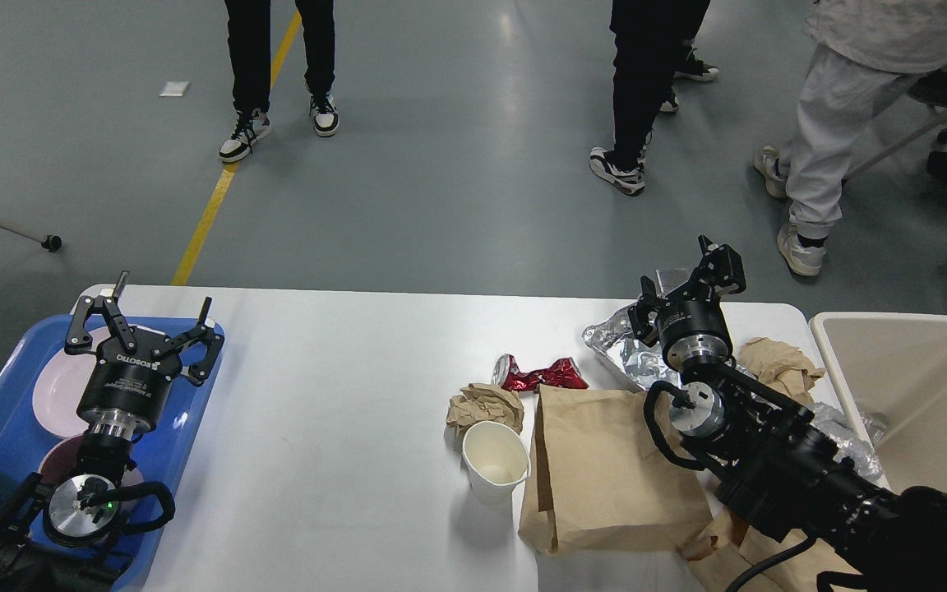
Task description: Tidy desktop
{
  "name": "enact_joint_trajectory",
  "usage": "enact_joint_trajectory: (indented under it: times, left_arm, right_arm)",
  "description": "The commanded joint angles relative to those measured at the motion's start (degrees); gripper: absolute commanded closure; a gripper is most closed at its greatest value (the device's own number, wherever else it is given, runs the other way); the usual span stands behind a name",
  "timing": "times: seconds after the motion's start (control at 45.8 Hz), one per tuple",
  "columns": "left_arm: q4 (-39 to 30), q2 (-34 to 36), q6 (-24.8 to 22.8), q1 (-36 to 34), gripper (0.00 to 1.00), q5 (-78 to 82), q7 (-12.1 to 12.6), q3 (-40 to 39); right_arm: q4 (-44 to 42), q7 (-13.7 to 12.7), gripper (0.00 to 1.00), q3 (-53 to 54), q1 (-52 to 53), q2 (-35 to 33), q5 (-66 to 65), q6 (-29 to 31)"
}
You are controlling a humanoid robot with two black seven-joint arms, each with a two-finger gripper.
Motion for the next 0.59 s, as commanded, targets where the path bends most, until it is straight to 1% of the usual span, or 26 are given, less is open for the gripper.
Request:
enact_joint_trajectory:
  times: [0.0, 0.087, 0.175, 0.568]
  left_arm:
    - [0.1, -0.1, 0.0, 0.0, 0.04, 0.2, -0.4, 0.0]
    - [0.1, 0.1, 0.0, 0.1, 0.04, 0.2, -0.6, -0.1]
    - [0.2, 0.3, 0.0, 0.0, 0.04, 0.2, -0.3, 0.0]
    - [0.1, 0.3, -0.1, 0.1, 0.04, 0.1, -0.5, 0.2]
  right_arm:
    - [0.0, 0.0, 0.0, 0.0, 0.0, 0.0, 0.0, 0.0]
    - [-0.1, -0.1, 0.0, 0.0, 0.0, 0.0, 0.0, 0.0]
    - [-0.1, -0.1, 0.0, 0.0, 0.0, 0.0, 0.0, 0.0]
    - [0.0, 0.0, 0.0, 0.0, 0.0, 0.0, 0.0, 0.0]
